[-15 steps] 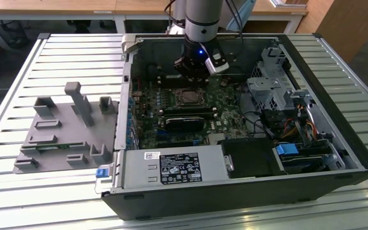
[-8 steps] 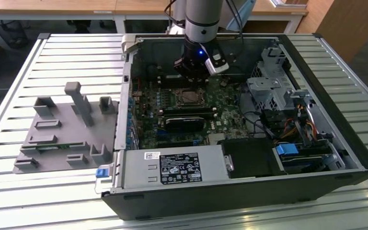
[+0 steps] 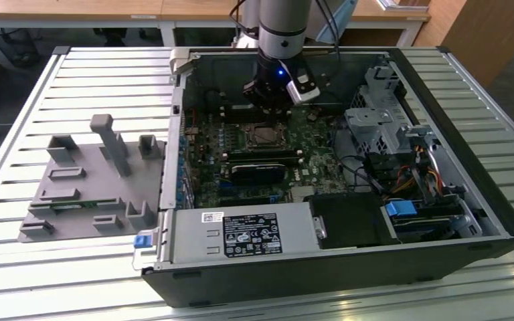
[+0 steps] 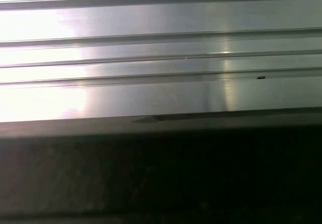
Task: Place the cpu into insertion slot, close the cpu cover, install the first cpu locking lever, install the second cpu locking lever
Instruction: 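Install the first cpu locking lever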
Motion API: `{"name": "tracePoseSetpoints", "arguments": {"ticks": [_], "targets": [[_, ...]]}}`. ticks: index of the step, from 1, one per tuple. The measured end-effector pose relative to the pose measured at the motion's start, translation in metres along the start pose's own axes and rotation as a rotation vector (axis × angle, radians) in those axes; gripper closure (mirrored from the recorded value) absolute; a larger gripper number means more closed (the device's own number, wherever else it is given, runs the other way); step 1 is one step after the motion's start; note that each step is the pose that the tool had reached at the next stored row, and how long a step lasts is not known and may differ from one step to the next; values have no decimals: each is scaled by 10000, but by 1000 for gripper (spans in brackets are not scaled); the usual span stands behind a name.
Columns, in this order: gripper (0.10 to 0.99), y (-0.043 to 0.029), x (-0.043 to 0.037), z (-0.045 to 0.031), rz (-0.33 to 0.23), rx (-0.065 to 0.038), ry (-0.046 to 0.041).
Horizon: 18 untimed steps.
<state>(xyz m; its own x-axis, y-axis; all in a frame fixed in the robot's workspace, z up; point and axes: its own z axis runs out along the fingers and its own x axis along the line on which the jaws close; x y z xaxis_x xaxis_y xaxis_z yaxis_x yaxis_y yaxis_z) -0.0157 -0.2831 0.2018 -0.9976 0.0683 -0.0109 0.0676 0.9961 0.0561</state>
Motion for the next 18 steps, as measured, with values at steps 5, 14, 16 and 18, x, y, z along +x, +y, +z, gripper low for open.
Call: {"name": "tracePoseSetpoints", "arguments": {"ticks": [5, 14, 16, 18], "targets": [[980, -1, 0, 14, -1, 97, -4], [980, -1, 0, 23, -1, 135, -9], [980, 0, 0, 9, -1, 134, -8], [980, -1, 0, 9, -1, 141, -9]]}}
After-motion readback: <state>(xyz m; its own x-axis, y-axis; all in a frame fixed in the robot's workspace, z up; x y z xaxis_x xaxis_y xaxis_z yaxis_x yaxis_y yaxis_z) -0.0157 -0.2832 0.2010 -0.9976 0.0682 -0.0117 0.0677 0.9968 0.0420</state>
